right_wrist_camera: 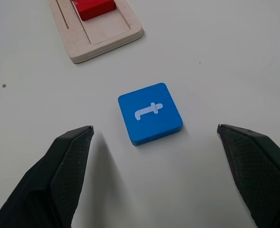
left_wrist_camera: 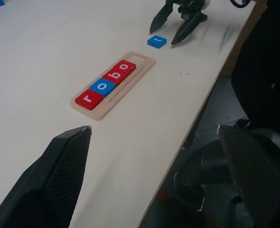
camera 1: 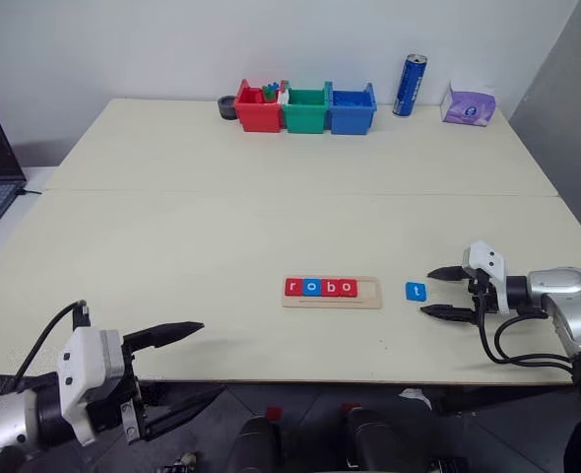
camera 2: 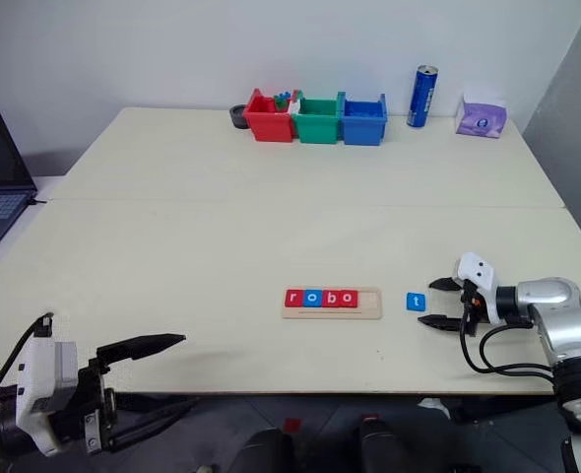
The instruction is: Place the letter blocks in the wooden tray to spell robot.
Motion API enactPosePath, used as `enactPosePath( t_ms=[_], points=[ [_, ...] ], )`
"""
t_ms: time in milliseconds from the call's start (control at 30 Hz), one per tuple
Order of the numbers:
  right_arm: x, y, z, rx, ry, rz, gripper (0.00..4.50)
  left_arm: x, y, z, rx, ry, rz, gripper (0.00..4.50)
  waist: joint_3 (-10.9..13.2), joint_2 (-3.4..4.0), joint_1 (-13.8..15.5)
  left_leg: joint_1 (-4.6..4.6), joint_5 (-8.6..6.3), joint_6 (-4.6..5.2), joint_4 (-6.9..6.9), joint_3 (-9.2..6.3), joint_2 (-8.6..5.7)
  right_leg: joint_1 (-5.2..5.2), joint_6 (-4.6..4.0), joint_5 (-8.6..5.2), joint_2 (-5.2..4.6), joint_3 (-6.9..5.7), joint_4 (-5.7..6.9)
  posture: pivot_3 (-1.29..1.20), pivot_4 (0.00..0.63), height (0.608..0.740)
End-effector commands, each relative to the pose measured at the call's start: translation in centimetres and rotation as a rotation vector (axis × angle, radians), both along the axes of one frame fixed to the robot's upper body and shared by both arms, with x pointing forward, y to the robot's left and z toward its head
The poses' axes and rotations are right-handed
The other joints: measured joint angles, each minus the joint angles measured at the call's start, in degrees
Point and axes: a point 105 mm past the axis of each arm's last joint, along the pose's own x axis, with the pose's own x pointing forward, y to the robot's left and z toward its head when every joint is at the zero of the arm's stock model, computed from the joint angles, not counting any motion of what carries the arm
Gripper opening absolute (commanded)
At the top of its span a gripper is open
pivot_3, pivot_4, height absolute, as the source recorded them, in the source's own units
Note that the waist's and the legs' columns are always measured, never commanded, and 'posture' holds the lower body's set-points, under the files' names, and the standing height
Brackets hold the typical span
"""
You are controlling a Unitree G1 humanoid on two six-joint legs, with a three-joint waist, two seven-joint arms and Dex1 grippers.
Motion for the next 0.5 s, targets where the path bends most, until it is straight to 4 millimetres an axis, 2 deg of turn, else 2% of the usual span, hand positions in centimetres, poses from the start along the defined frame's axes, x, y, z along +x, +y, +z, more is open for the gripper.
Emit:
enactPosePath(
  t_ms=[33,67,167,400,500],
  points=[
    [0.4,0.4,0.8,0.005,-0.042,0.006,4.45,-0.4,-1.1,0.7,-0.027,-0.012,-0.03,4.5,0.0,0.0,0.0,0.0,0.0,0.0,0.0,-0.01,0.0,0.0,0.0,0.0,0.0,0.0,0.0,0.0,0.15,0.74],
    [0.4,0.5,0.7,0.006,-0.044,0.008,4.45,-0.4,-1.1,0.7,-0.027,-0.011,-0.029,4.5,0.0,0.01,0.0,0.0,0.0,0.0,0.0,-0.01,0.0,0.0,0.0,0.0,0.0,0.0,0.0,0.0,0.15,0.74],
    [0.4,0.7,0.7,0.011,-0.051,0.009,3.87,-0.4,-1.0,0.7,-0.025,-0.009,-0.024,4.5,0.0,0.01,0.0,0.0,0.0,0.0,0.0,-0.02,0.0,0.0,-0.01,0.0,0.01,-0.01,0.0,0.0,0.15,0.74],
    [0.5,1.0,0.7,0.018,-0.065,0.019,1.46,-0.5,-0.9,0.6,-0.02,-0.006,-0.019,4.5,0.0,0.01,0.0,0.01,0.0,0.0,0.0,-0.01,-0.01,0.0,-0.01,0.0,0.02,-0.01,0.0,0.0,0.15,0.74],
    [0.5,1.4,1.1,0.025,-0.074,0.034,1.46,-0.5,-0.9,0.6,-0.018,-0.007,-0.018,4.5,0.0,0.01,0.0,0.01,0.0,0.0,0.0,-0.01,-0.01,0.0,-0.01,0.0,0.02,-0.01,0.0,0.0,0.15,0.74]
  ],
)
